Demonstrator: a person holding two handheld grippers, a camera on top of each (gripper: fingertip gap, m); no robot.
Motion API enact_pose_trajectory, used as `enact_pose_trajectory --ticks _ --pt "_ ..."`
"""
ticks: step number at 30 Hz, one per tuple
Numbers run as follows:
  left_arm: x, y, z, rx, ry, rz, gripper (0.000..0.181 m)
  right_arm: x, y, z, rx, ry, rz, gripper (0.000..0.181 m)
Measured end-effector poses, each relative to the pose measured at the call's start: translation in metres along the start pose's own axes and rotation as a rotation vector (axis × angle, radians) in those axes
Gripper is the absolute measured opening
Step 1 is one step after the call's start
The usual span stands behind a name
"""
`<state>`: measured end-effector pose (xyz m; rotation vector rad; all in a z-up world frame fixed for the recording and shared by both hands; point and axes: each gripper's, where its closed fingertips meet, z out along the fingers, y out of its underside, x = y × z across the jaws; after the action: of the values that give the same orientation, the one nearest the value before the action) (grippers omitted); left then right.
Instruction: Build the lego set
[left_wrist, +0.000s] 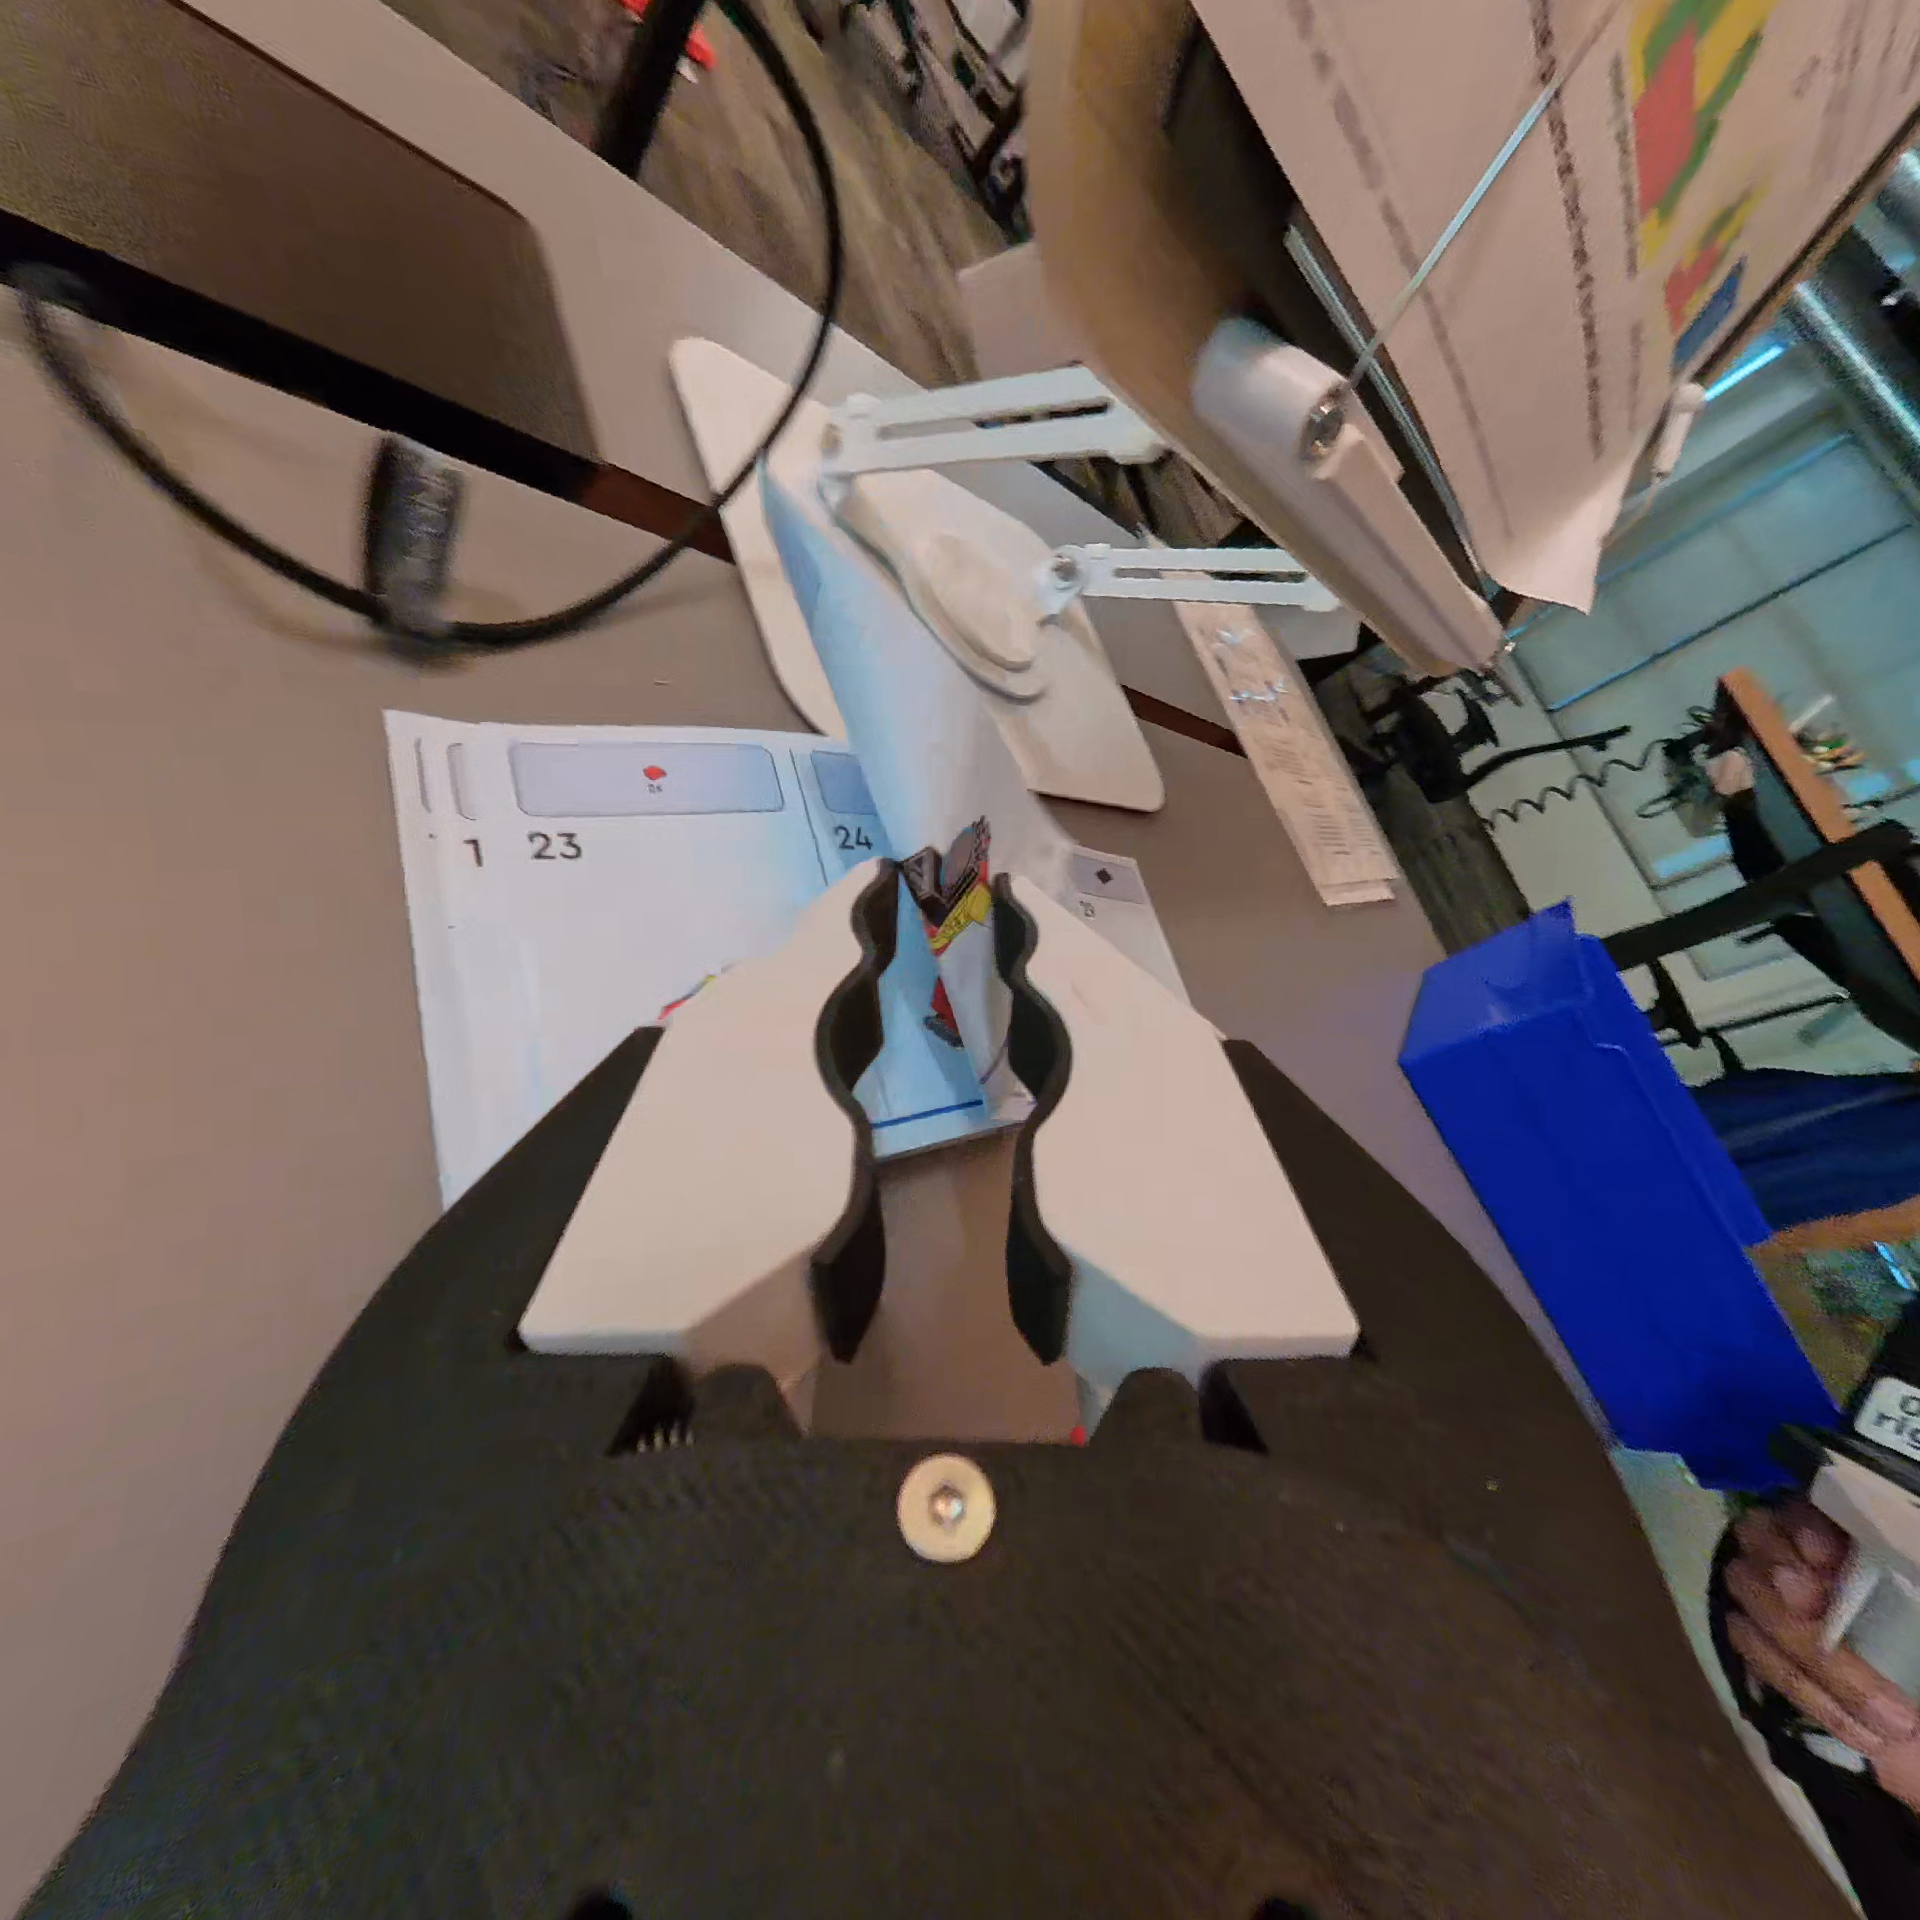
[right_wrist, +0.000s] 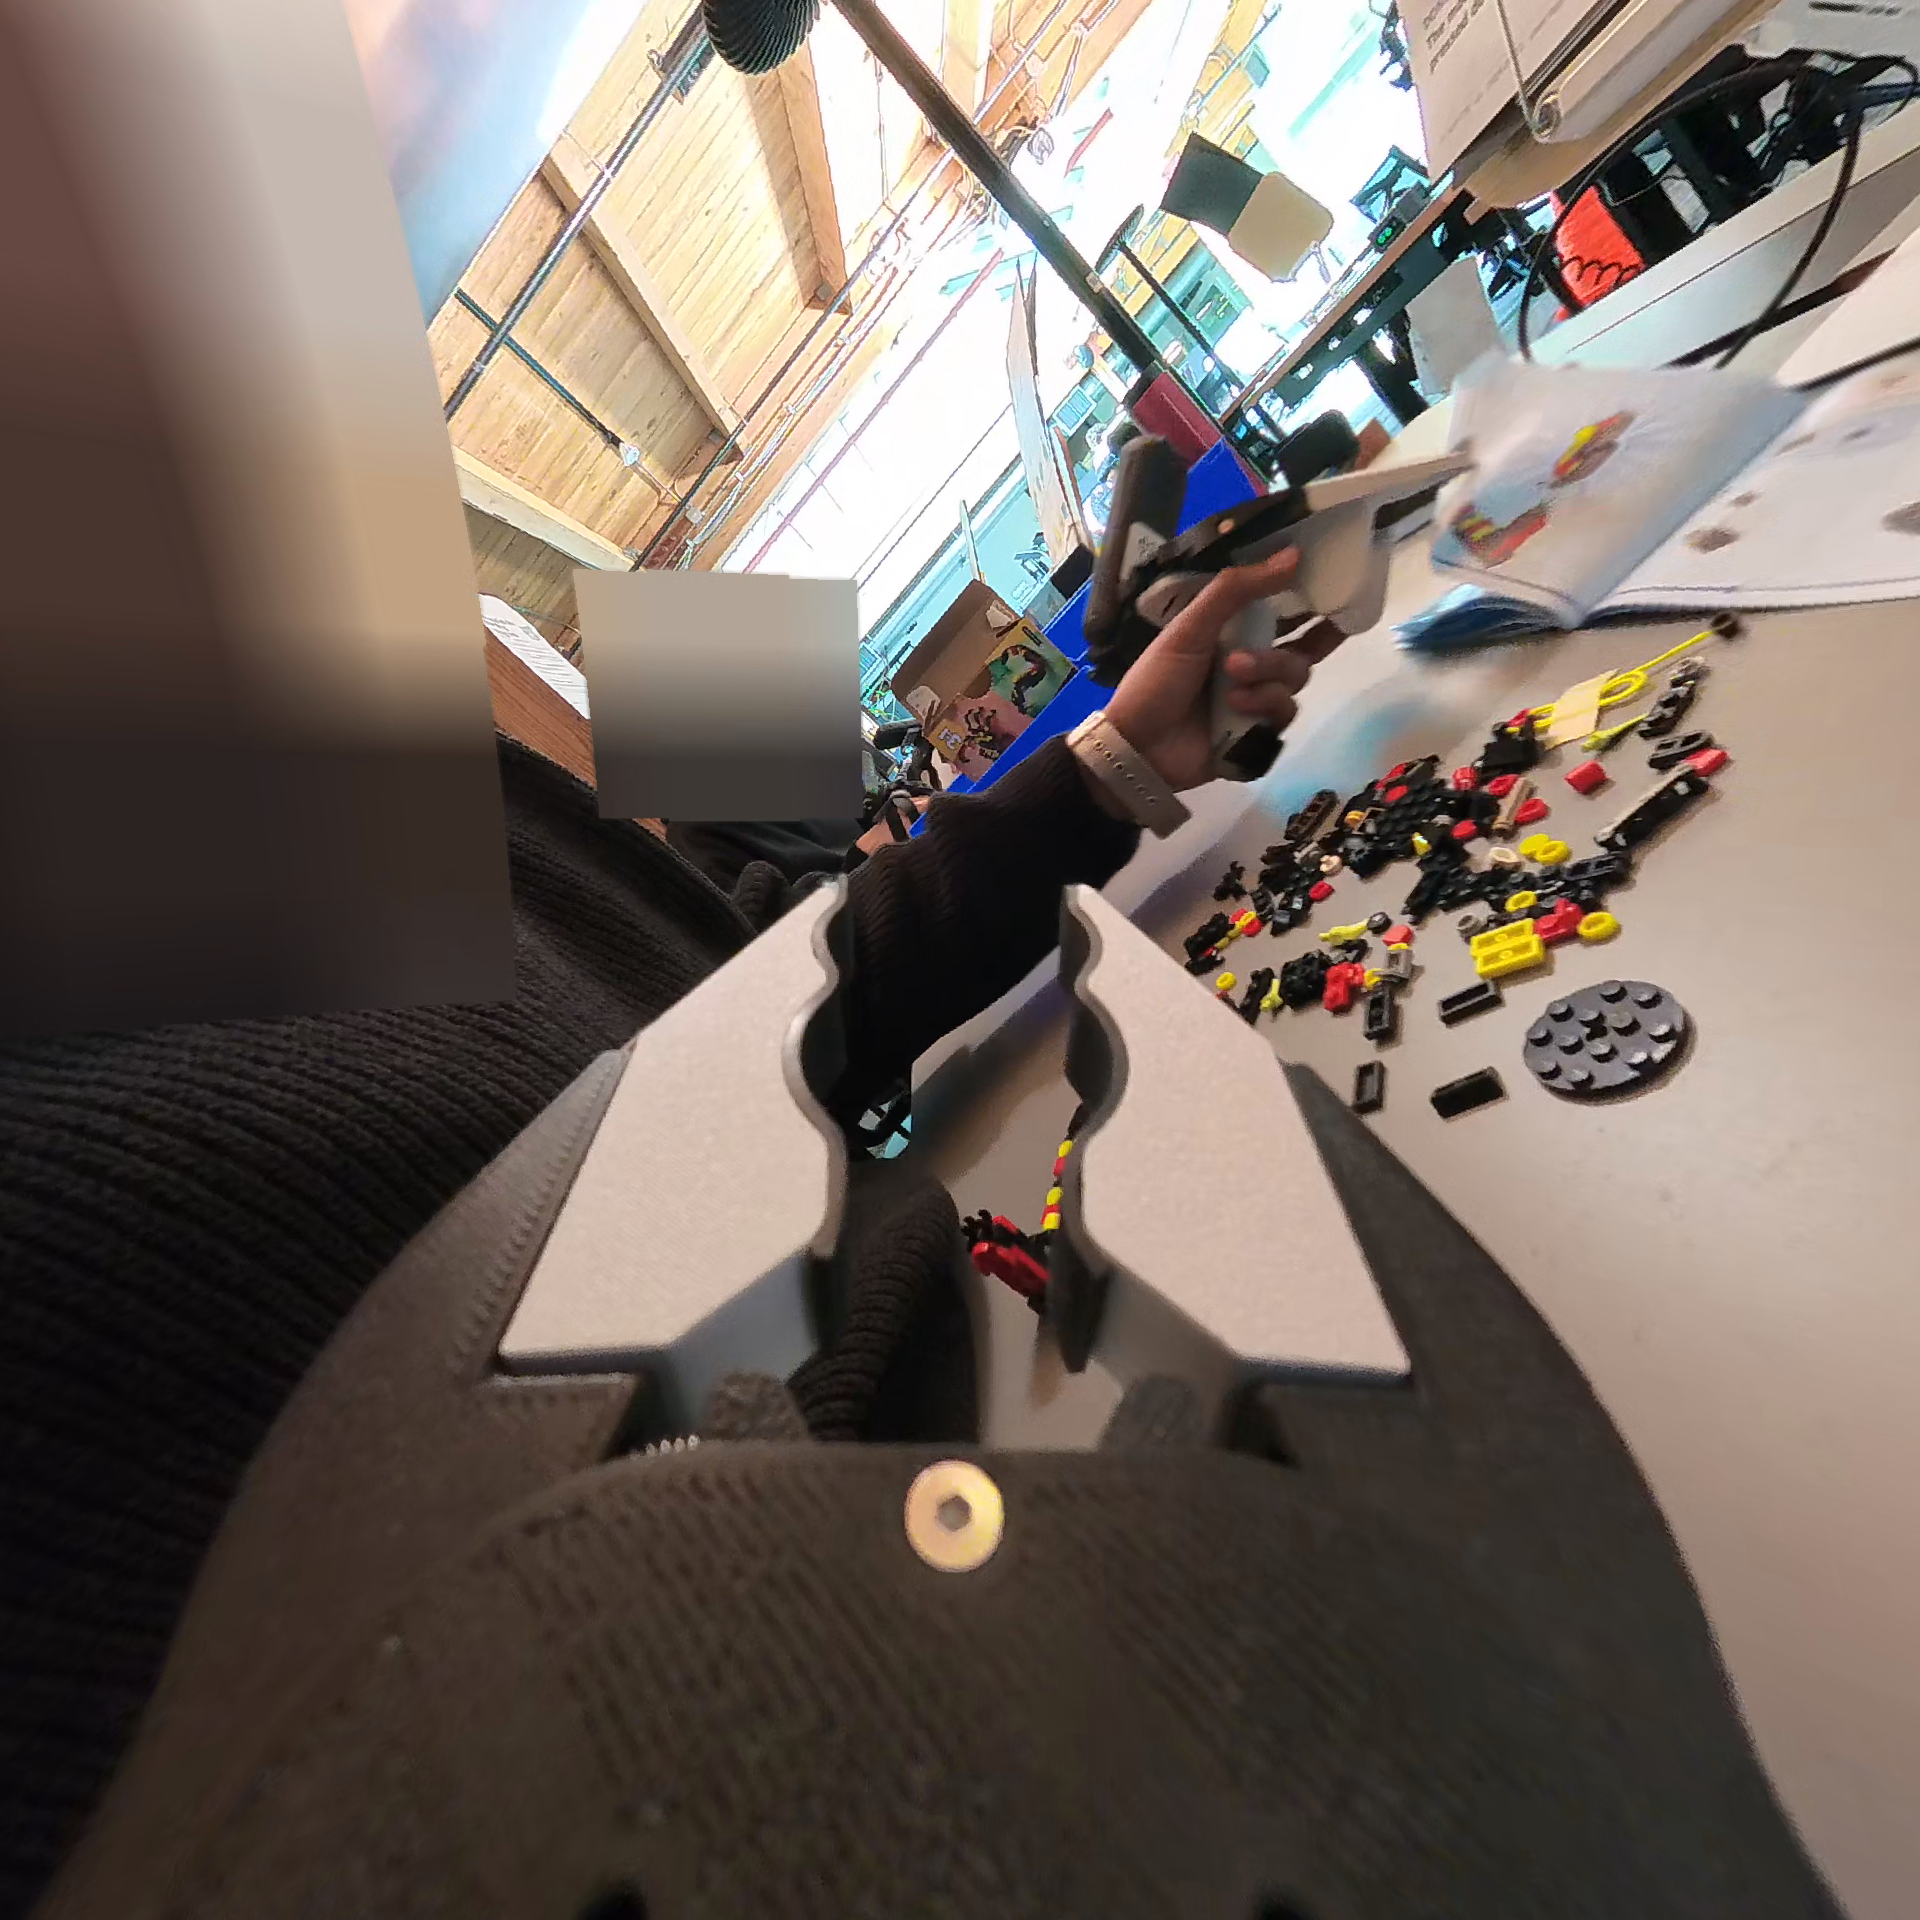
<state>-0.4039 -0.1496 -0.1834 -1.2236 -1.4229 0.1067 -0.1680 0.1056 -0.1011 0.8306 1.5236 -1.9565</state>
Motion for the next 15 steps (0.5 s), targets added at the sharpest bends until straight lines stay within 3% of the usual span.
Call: enact_pose_trajectory --ticks 5,8,11,15 --pt "-0.019 -0.015 -0.026 0.062 -0.086 0.021 0.049 0.002 0.001 0.001 -0.008 0.009 -0.003 0.037" --pt "-0.022 -0.038 -0.045 0.184 -0.195 0.122 0.053 0.003 0.002 0.002 -0.014 0.015 -0.007 0.037" --pt "-0.004 -0.058 -0.059 0.286 -0.281 0.298 0.053 0.004 0.003 0.002 -0.02 0.02 -0.01 0.037" --pt "0.034 -0.046 -0.042 0.23 -0.272 0.481 0.053 0.005 0.004 0.002 -0.022 0.021 -0.006 0.037"
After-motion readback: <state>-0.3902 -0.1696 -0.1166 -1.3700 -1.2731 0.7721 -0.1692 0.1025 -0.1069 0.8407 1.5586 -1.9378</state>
